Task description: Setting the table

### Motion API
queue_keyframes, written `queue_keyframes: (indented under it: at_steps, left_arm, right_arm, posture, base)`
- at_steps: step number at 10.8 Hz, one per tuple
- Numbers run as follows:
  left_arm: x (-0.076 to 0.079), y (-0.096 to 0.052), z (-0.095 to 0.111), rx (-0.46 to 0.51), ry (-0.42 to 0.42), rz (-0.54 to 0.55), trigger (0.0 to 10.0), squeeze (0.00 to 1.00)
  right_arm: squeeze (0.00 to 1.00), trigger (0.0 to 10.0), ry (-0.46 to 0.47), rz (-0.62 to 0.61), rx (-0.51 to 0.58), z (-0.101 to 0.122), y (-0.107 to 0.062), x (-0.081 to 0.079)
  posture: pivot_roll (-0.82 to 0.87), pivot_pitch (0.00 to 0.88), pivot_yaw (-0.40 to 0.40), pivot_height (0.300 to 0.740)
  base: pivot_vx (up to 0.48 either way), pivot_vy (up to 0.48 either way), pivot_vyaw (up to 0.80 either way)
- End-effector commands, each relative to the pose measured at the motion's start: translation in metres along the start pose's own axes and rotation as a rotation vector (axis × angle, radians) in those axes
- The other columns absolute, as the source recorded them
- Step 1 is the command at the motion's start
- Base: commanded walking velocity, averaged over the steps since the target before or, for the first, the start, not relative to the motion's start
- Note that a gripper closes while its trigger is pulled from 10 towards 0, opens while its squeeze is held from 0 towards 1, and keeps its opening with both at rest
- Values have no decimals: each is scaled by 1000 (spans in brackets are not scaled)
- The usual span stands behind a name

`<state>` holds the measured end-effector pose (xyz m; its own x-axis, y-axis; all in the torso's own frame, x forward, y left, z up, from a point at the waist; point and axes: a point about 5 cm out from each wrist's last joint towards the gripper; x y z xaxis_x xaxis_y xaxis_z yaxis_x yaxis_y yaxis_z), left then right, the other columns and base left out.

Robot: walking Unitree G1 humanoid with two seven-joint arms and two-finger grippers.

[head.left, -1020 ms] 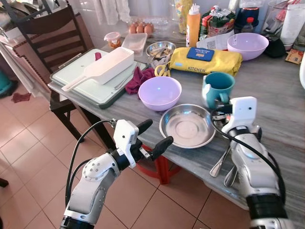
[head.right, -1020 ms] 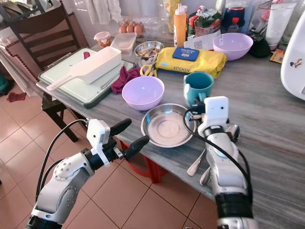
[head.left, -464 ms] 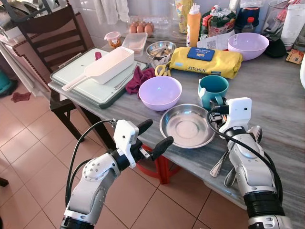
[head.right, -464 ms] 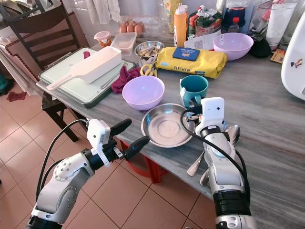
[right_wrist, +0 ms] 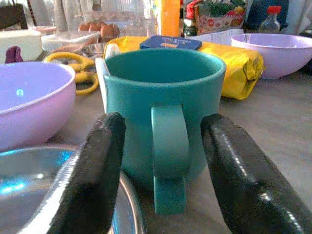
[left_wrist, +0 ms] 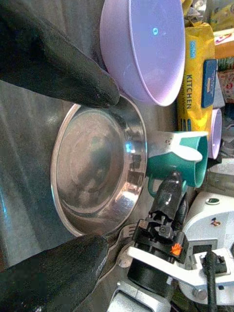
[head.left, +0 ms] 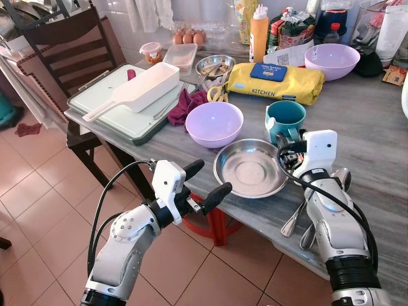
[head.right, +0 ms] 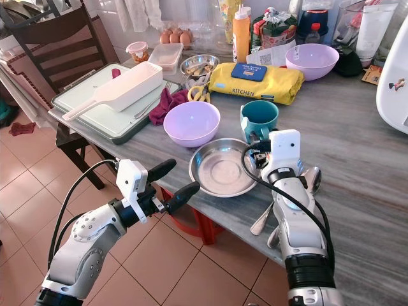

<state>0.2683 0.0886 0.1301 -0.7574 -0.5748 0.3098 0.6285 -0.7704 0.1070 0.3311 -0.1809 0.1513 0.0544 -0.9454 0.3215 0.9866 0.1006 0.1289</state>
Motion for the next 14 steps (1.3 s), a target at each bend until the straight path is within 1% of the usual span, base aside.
queue_keyframes:
  at_steps: [1, 3, 4, 7, 9, 10, 11, 12, 13, 14]
  left_arm:
    - [-2, -3, 2, -9, 14, 6, 10000, 0]
    - [-3, -2, 2, -12, 16, 5, 10000, 0]
    - [-3, -2, 2, -14, 18, 2, 10000, 0]
    - [-4, -2, 2, -15, 19, -3, 10000, 0]
    - [-6, 0, 4, 3, 36, 28, 10000, 0]
    - [-8, 1, 6, 17, 41, 42, 10000, 0]
    - [-9, 2, 6, 18, 45, 43, 10000, 0]
    - [-8, 4, 8, 24, 48, 42, 10000, 0]
    - [-9, 6, 12, 58, 50, 61, 10000, 0]
    - [-14, 6, 19, 104, 82, 134, 10000, 0]
  right_arm:
    - [1000, 10000, 20, -25, 57, 12, 1, 1]
    - [1000, 10000, 32, -49, 76, 18, 0, 4]
    - [1000, 10000, 48, -76, 95, 21, -4, 6]
    - [1000, 10000, 51, -119, 132, 30, -16, 9]
    - [1000, 10000, 35, -107, 171, 42, -26, 0]
    - [1000, 10000, 40, -112, 182, 45, -29, -3]
    - [1000, 10000, -37, -138, 184, 49, -31, -3]
    - [1000, 10000, -30, -152, 191, 53, -33, -5]
    - [1000, 10000, -35, -157, 190, 56, -34, -9]
    - [620, 10000, -88, -156, 192, 57, -35, -11]
  posture:
    - [-82, 104, 151, 740]
    - [-85, 97, 153, 740]
    - [-86, 92, 154, 740]
    - [-93, 88, 158, 740]
    - [-104, 89, 163, 740]
    - [-105, 89, 164, 740]
    - [-104, 87, 164, 740]
    - [-105, 84, 164, 740]
    - [-104, 83, 163, 740]
    - [-102, 79, 162, 740]
  base:
    - [0, 0, 0]
    - [0, 0, 0]
    - [0, 0, 0]
    - [0, 0, 0]
    - [0, 0, 0]
    - [0, 0, 0]
    - [0, 0, 0]
    - [0, 0, 0]
    - [0, 0, 0]
    - [0, 0, 0]
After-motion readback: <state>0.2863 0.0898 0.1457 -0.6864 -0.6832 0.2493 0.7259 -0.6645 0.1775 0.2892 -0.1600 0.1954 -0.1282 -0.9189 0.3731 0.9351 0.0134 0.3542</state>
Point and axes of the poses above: a point about 5 cm out from each wrist's last joint towards the gripper, its own y axis pointing out of the wrist towards the gripper, its own z axis along the axis of the wrist's last joint, x = y × z, and after that the axes turned 13 degrees about -y, right-handed
